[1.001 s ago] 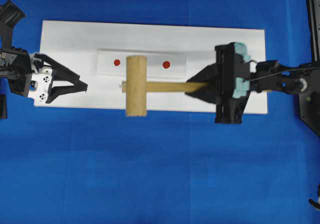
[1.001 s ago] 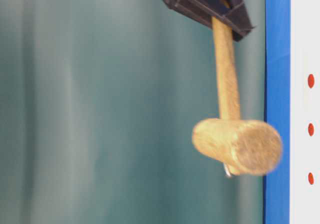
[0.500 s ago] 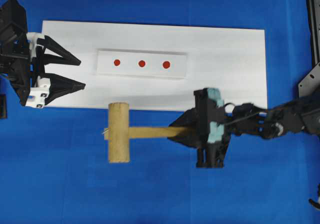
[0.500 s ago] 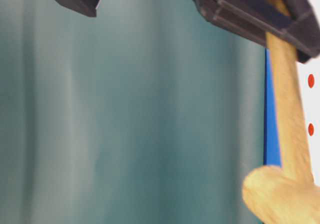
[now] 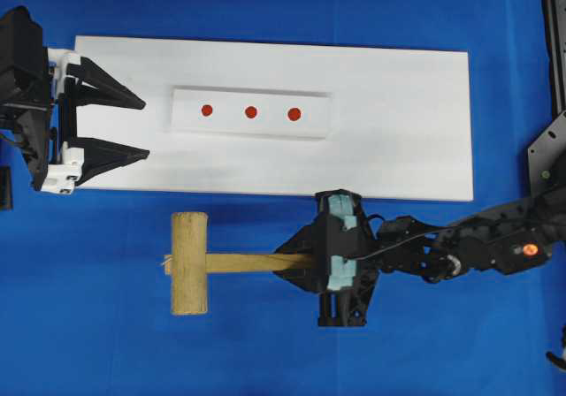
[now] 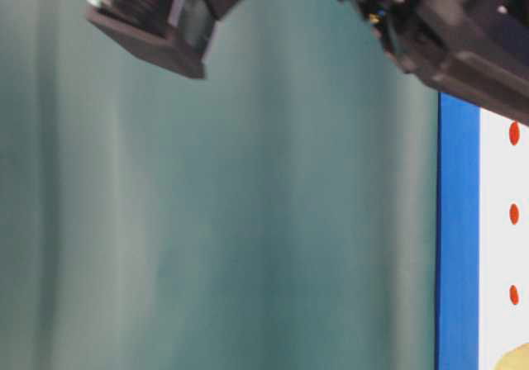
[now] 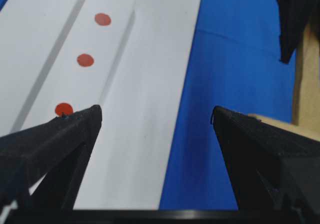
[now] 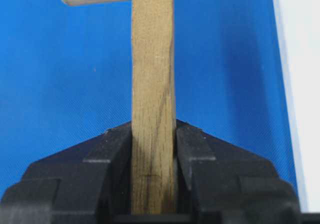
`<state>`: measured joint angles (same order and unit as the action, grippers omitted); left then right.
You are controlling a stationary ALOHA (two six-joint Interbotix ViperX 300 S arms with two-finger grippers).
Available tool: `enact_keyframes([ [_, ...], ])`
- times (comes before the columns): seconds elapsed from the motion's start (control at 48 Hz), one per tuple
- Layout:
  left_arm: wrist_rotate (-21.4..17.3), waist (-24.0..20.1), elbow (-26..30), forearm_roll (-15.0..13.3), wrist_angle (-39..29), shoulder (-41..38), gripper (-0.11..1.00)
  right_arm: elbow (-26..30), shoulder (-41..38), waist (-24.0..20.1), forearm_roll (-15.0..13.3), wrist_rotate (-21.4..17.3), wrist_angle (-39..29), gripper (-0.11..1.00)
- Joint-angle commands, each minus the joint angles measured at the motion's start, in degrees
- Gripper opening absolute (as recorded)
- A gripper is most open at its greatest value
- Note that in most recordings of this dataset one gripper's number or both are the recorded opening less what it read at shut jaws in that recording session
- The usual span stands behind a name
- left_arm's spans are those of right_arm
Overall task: Hit the mark with a hammer.
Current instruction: 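Carry the mallet with the right gripper back below the board and lower it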
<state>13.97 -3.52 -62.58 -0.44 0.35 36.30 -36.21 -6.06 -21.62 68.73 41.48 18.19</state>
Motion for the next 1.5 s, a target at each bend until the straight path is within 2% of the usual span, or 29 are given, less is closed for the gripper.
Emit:
enact_keyframes([
  [0.0, -0.2, -0.3, 0.5, 0.0, 0.5, 0.3, 0.87, 1.8, -0.3, 0.1, 0.0, 0.0, 0.4, 0.07],
  [0.438, -0.1, -0.3, 0.4, 0.0, 0.6, 0.3, 0.87, 3.8, -8.1, 0.1, -0.1, 0.0, -0.2, 0.07],
  [0.813, -0.2, -1.8, 0.4, 0.0, 0.6, 0.4, 0.87, 3.5, -9.7, 0.1, -0.2, 0.1, -1.3, 0.07],
  [1.48, -0.3, -1.8, 0.3, 0.0, 0.8, 0.3, 0.87, 3.8, -13.5, 0.4, -0.2, 0.2, -1.7, 0.07],
])
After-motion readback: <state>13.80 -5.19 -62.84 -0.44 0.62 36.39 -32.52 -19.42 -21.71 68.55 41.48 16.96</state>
